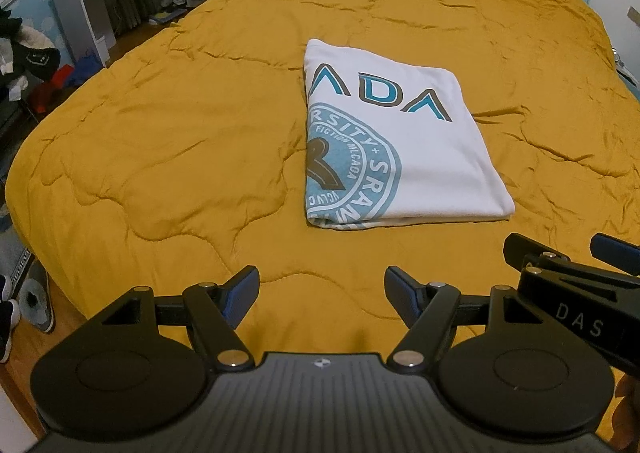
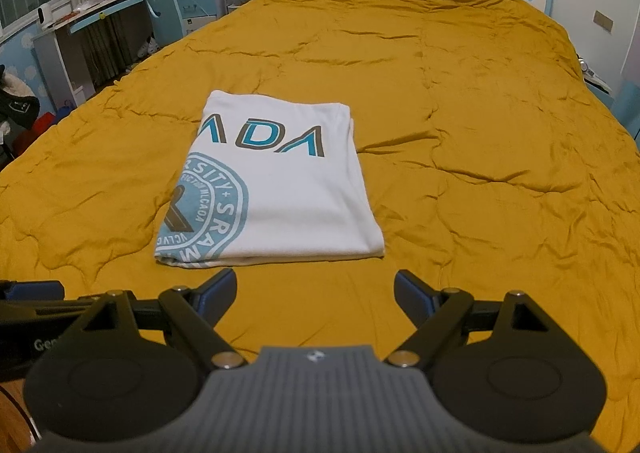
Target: Fold small clothes
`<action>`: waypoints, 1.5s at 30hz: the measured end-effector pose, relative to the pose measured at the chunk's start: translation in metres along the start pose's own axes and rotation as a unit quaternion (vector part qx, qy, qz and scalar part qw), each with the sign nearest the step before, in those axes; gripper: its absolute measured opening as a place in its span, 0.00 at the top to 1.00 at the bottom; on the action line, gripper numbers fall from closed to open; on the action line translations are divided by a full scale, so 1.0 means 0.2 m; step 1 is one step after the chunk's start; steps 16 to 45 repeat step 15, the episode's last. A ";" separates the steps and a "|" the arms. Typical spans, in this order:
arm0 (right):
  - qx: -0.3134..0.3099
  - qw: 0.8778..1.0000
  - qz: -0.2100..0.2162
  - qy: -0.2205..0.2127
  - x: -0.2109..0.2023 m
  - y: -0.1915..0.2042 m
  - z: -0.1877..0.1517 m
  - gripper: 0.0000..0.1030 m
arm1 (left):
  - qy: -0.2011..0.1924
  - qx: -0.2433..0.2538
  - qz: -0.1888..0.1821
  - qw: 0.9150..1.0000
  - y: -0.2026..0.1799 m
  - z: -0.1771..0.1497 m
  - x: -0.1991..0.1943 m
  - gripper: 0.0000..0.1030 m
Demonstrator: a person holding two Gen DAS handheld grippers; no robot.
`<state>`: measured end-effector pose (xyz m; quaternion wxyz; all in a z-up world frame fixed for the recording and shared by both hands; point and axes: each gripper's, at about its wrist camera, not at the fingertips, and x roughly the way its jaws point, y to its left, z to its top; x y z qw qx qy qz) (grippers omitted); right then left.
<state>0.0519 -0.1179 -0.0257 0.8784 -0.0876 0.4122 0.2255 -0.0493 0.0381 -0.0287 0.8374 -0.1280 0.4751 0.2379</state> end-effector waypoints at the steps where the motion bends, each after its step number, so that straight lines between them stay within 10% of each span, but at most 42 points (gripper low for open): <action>1: 0.001 1.000 0.000 0.000 0.00 0.00 0.00 0.21 | -0.003 0.002 0.001 1.000 0.00 0.00 0.00 0.19; 10: 0.010 1.000 0.000 -0.002 0.00 -0.01 0.00 0.21 | -0.051 0.024 0.019 0.998 -0.03 0.00 -0.03 0.20; 45: 0.011 1.000 0.001 -0.005 -0.01 -0.01 0.01 0.21 | -0.039 0.009 0.005 0.999 -0.01 0.02 -0.02 0.19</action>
